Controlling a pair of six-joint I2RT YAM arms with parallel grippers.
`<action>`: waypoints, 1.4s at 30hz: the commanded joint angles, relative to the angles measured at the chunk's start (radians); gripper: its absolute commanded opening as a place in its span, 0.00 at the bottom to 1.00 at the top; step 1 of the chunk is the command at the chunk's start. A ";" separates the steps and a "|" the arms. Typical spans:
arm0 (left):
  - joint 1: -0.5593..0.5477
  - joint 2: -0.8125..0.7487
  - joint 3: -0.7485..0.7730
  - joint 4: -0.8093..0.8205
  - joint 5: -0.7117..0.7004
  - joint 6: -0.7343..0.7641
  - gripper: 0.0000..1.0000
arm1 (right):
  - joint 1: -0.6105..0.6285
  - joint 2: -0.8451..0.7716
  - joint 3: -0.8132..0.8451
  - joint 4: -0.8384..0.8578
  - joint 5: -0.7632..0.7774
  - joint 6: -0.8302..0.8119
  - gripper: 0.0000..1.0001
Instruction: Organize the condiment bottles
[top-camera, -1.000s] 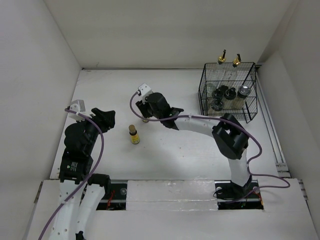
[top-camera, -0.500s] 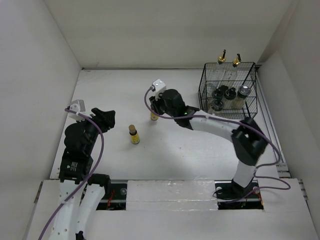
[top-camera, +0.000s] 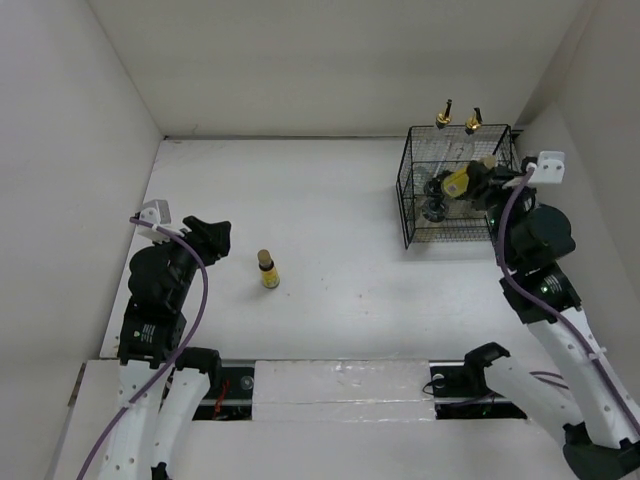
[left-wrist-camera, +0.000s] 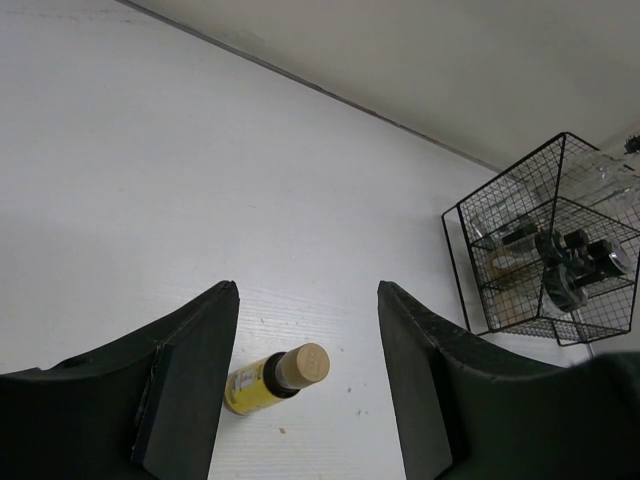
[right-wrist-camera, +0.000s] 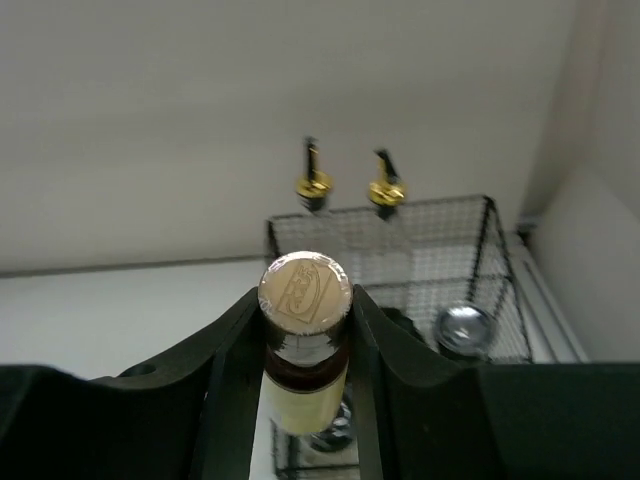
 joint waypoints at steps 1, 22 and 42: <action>0.007 0.007 0.003 0.042 0.023 0.013 0.53 | -0.121 0.015 -0.030 -0.102 0.036 0.026 0.08; 0.007 -0.006 -0.007 0.042 0.010 0.013 0.54 | -0.331 0.353 -0.117 0.140 -0.039 0.104 0.05; 0.007 0.013 -0.007 0.042 0.029 0.013 0.69 | -0.281 0.437 -0.212 0.188 0.024 0.123 0.39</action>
